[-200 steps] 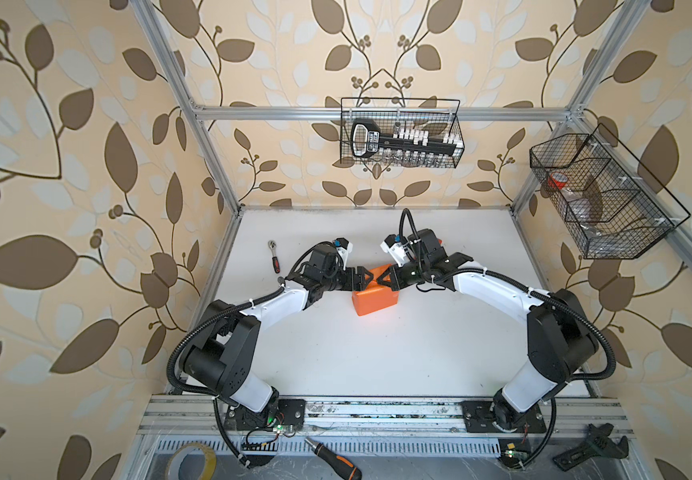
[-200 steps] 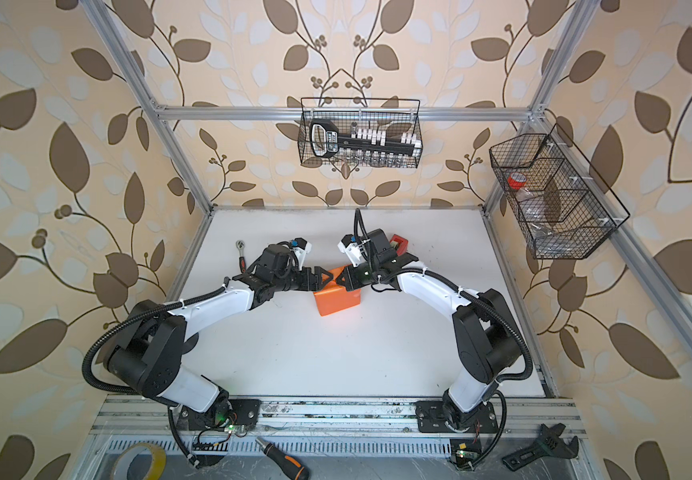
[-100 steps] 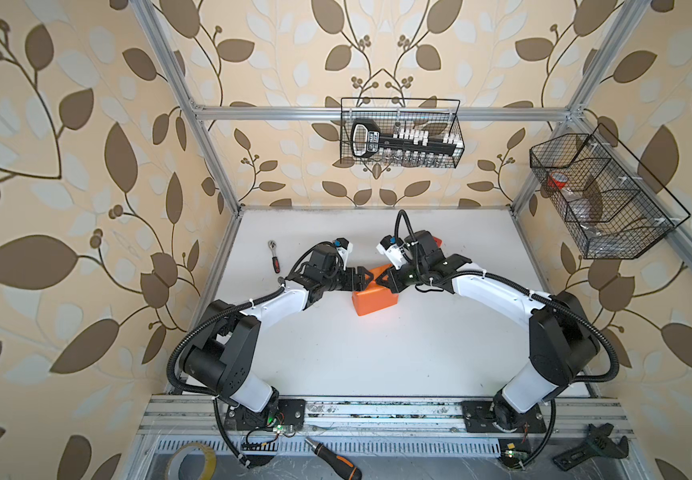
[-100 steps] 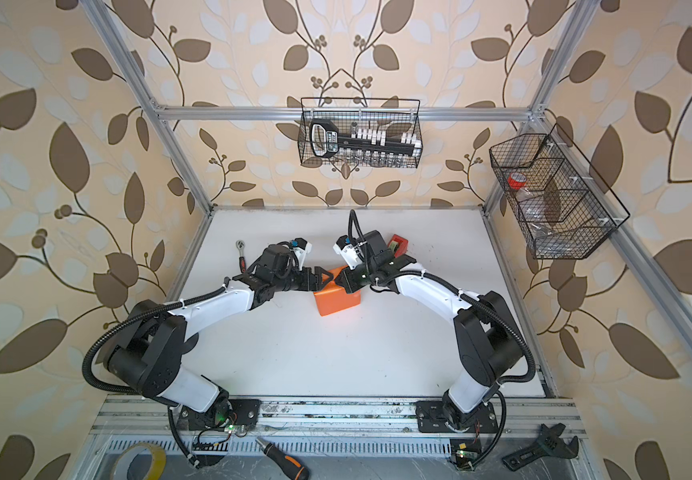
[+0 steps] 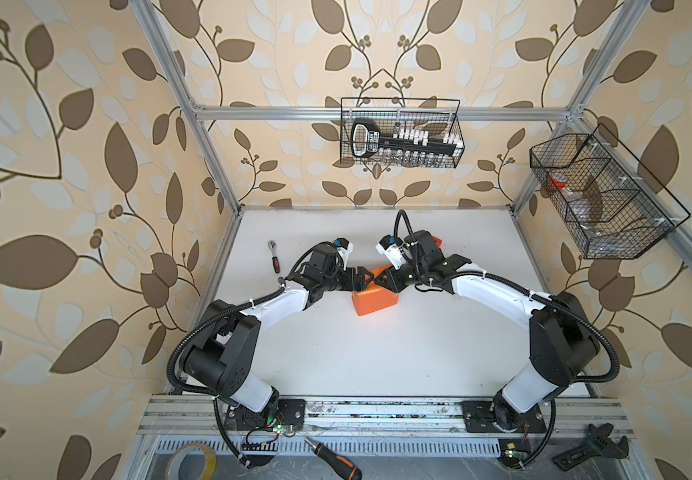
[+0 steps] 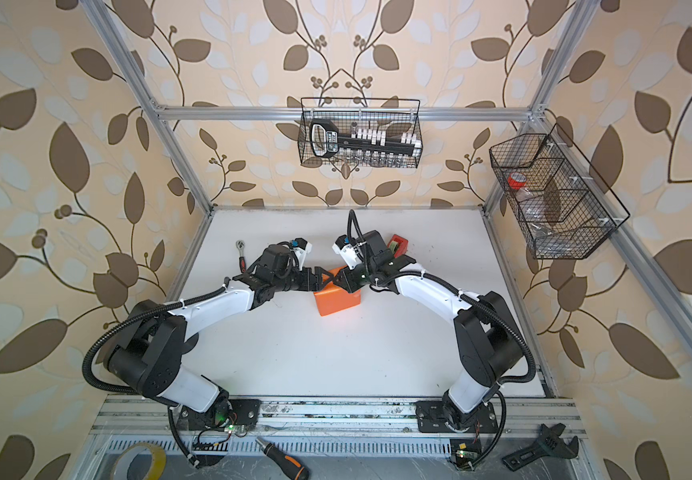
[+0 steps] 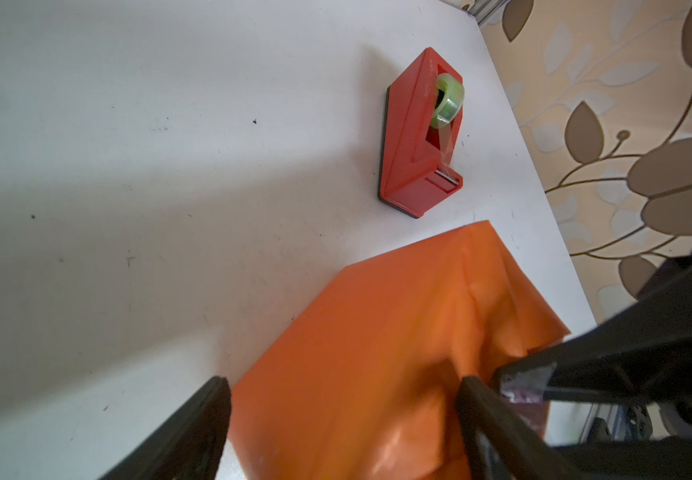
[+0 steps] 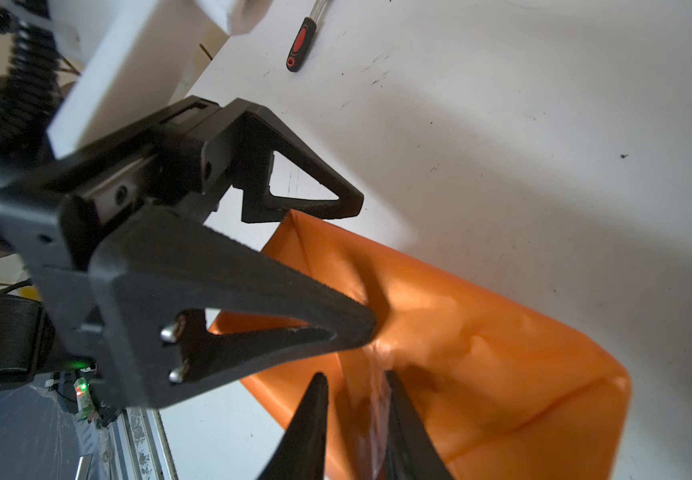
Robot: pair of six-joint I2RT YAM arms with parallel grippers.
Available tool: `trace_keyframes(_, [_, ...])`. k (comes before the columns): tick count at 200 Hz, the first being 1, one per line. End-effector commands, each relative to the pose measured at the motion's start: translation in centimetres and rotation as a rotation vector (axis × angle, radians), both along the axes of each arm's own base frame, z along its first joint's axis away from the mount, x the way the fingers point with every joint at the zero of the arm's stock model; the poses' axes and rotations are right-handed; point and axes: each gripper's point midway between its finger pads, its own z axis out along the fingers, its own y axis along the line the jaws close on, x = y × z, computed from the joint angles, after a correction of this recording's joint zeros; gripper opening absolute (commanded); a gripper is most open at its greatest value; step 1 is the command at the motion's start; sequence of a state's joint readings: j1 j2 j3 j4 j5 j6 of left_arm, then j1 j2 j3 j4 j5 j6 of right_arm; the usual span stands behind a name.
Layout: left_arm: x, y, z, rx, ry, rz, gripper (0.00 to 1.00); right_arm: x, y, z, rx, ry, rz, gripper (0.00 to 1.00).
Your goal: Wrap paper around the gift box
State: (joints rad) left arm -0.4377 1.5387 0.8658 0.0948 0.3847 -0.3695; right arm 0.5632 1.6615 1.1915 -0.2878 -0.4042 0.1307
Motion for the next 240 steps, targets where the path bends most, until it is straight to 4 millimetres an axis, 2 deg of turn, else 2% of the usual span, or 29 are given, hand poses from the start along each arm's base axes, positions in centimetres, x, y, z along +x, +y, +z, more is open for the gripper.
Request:
trace_keyframes(1, [-2.3,1.7,-4.4,0.108,0.128,0.005,0.86,0.1,-0.4,0.4,-0.026,-0.013,-0.006,0.29])
trace_keyframes(69, [-2.3,1.7,-4.4,0.106,0.127,0.003,0.86,1.5,-0.8,2.5,0.038,-0.029,-0.041,0.39])
trace_keyframes(110, [-2.3,1.7,-4.4,0.107,0.127,0.003,0.86,2.4,-2.7,4.4,0.069,-0.050,-0.087,0.41])
trace_keyframes(134, [-2.2,1.7,-4.4,0.106,0.127,0.004,0.86,1.6,-3.1,5.6,0.112,-0.068,-0.099,0.41])
trace_keyframes(144, [-2.2,1.7,-4.4,0.105,0.129,0.006,0.86,0.8,-2.6,5.7,0.138,-0.056,-0.083,0.38])
trace_keyframes(164, [-2.3,1.7,-4.5,0.105,0.131,0.004,0.86,-0.4,-1.5,5.1,0.145,-0.033,-0.064,0.25])
trace_keyframes(190, [-2.2,1.7,-4.4,0.105,0.128,0.006,0.86,-0.7,-0.3,4.1,0.134,-0.008,-0.054,0.11])
trace_keyframes(215, [-2.3,1.7,-4.4,0.106,0.130,0.006,0.86,-0.5,0.4,2.9,0.128,0.018,-0.049,0.05])
trace_keyframes(240, [-2.3,1.7,-4.4,0.107,0.129,0.006,0.86,-0.2,0.7,1.3,0.106,0.045,-0.052,0.04])
